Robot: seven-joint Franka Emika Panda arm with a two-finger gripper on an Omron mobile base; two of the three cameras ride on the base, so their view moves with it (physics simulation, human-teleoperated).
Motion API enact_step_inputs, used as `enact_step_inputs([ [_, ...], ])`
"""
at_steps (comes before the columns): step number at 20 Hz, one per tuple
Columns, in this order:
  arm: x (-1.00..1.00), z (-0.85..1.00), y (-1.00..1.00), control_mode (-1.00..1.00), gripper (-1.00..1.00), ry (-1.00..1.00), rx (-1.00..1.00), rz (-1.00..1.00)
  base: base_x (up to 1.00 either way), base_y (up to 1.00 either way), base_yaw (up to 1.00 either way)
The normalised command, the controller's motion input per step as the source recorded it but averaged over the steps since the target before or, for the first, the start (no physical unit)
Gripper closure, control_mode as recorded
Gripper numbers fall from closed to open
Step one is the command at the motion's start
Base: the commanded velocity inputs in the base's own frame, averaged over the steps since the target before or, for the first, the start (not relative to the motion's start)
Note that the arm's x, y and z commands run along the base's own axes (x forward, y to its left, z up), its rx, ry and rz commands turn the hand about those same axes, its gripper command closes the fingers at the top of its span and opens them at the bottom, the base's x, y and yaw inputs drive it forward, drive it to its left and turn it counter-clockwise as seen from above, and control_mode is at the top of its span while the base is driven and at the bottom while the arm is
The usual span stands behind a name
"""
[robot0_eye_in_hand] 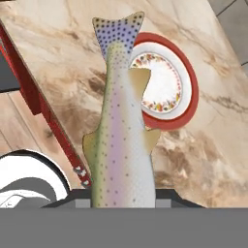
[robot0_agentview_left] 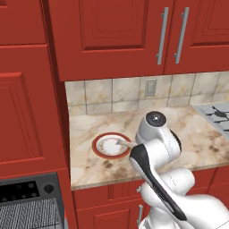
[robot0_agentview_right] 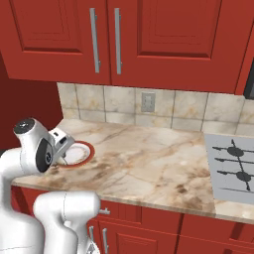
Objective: Place the fish on the top rack of the oven, and slide the tray back inside. Close the oven door.
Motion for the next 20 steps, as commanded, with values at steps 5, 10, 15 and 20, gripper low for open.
enact_step_inputs([
  [5, -0.86, 0.21, -0.45, -1.0, 1.0, -0.22, 0.08, 0.0, 0.0, 0.0, 0.0],
  [10, -0.87, 0.09, -0.63, -1.0, 1.0, -0.23, 0.11, 0.0, 0.0, 0.0, 0.0],
  [15, -0.65, 0.0, -0.56, -1.0, 1.0, -0.16, 0.1, 0.0, 0.0, 0.0, 0.0],
  [20, -0.29, -0.02, -0.36, -1.0, 1.0, -0.08, 0.04, 0.0, 0.0, 0.0, 0.0],
])
